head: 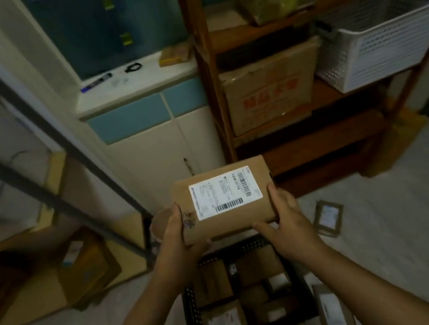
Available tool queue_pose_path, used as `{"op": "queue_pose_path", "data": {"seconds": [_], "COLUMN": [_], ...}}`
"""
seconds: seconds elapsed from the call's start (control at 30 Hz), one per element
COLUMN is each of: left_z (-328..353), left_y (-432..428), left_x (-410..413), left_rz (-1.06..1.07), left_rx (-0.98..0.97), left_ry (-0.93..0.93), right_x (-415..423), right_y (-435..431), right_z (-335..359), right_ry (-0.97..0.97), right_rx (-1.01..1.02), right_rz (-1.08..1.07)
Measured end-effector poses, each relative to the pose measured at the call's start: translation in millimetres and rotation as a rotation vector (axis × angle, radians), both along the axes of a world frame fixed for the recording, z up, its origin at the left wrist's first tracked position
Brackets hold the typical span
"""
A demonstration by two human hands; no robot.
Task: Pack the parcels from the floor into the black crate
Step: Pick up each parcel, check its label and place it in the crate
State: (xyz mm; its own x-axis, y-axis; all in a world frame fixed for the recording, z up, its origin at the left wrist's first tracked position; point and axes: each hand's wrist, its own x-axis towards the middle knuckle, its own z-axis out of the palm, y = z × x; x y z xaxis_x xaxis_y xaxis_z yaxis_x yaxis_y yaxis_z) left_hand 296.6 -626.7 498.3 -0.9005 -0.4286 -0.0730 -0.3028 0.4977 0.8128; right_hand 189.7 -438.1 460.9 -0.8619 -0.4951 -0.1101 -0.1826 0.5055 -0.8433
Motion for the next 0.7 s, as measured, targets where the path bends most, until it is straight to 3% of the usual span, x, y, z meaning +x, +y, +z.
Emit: {"op": "queue_pose_path", "data": {"seconds": [0.13,0.33,0.5,0.7], "left_z": [-40,-142,-274,-441], "left_y": [-37,-50,-47,-33], "left_x": [-6,-24,-46,-53], "left_rz": [-0.1,-0.05,0.032,0.016], "left_rx": [0.068,0.126,0.055,0.058], "left_ry": [-0.055,-0.252,-0.484,-0.574], "right_x": [8,-13,-39,-51], "right_y": [-21,-39,-49,-50], "right_z": [-31,-112,-235,-401], "right_ry": [0.013,-0.001,-0.11,-0.187], "right_rx": [0.135,0.357,0.491,0.657], "right_rz": [-0.021,0.028,0.136,0.186]}}
